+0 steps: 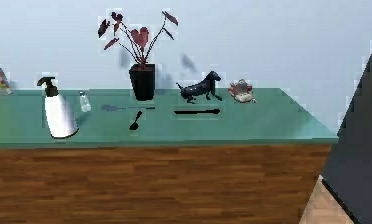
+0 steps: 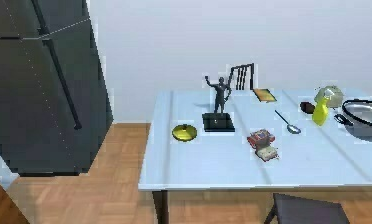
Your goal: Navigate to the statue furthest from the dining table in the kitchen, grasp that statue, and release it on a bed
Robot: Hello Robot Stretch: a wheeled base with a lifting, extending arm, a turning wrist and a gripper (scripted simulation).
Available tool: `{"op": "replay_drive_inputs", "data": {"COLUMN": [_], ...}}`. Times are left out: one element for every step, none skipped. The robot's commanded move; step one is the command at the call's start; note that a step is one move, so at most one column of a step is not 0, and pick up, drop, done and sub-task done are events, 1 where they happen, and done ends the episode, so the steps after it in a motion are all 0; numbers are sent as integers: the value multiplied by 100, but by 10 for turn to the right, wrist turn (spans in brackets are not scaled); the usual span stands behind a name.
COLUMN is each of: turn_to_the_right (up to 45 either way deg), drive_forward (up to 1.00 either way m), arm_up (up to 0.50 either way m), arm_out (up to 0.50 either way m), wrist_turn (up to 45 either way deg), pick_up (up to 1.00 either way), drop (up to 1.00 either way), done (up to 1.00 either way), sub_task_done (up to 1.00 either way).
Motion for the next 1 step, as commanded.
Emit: {"op": "replay_drive_inputs", "data": {"turn_to_the_right": [0], "drive_forward": [25], "arm_up": [0], "arm_out": [0], "wrist_turn": [0], "pick_up": [0], "drop": [0], "done": [0], "sub_task_done": [0]}}
